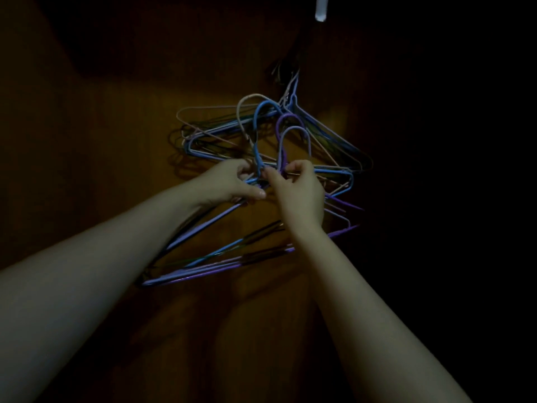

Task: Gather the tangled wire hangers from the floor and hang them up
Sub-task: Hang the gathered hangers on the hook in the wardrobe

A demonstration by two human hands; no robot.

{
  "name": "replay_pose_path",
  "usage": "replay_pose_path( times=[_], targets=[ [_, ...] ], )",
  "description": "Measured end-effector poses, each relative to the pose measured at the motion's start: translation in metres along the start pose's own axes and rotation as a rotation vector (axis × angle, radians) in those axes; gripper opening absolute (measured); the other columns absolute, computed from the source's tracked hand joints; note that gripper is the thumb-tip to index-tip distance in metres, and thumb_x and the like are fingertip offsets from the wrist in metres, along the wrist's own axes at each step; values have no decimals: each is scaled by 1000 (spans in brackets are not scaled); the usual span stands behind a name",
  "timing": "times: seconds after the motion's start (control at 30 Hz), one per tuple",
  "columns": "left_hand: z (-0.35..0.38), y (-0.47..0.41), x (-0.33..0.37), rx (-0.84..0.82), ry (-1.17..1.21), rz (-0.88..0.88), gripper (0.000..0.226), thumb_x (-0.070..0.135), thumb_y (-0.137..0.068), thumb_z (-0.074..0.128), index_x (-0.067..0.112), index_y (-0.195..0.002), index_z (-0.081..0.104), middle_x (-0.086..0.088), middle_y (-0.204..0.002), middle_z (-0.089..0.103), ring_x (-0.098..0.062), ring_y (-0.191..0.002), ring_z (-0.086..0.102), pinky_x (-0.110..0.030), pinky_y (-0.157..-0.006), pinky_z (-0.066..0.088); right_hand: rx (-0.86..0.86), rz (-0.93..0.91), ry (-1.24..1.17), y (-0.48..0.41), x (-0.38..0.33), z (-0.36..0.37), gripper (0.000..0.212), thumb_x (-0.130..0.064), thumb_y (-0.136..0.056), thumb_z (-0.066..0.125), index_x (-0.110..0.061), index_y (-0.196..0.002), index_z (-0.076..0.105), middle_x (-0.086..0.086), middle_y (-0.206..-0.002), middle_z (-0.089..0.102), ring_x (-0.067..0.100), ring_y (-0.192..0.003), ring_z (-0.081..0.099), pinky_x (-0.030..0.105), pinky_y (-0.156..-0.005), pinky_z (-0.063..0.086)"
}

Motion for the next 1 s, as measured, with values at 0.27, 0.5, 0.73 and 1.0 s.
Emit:
replay_pose_path(
  times=[0.27, 0.5, 0.73, 1.0],
  targets=[
    [7, 22, 3, 45, 161, -4, 31, -9, -84, 59, -1, -113, 52, 8, -51, 58, 4, -43, 56, -7, -44, 41, -38, -65, 180, 16, -4, 4, 31, -41, -91, 55, -14, -104, 47, 4, -87, 64, 28, -85, 60, 33, -61, 36],
    [9, 29, -7, -7, 177, -30, 25, -6, -82, 61, 10, -100, 55, 8, -60, 68, 4, -53, 62, -8, -49, 44, -55, -113, 231, 24, 0, 6, 25, -24, -90, 52, -11, -110, 46, 14, -97, 67, 36, -92, 61, 36, -69, 41],
    [18, 32, -31, -165, 35, -127, 42, -2, -84, 62, 16, -116, 42, -3, -88, 64, -3, -55, 63, -18, -51, 50, -152, -93, 283, 42, 32, 5, 23, -25, -92, 53, -8, -106, 45, 17, -98, 65, 37, -94, 59, 39, -73, 43],
    [34, 32, -51, -157, -8, -138, 41, -3, -86, 59, 23, -114, 46, -3, -65, 50, -2, -41, 53, -15, -42, 45, -194, -58, 292, 56, 52, 8, 18, -20, -91, 53, -10, -102, 43, 17, -96, 65, 36, -91, 60, 37, -72, 44]
  ],
)
Point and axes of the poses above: each hand's wrist, its own y-axis away from the middle knuckle, its own z-axis out of the palm, x = y × z, the point moved 7 cm from there along -y, towards the middle knuckle
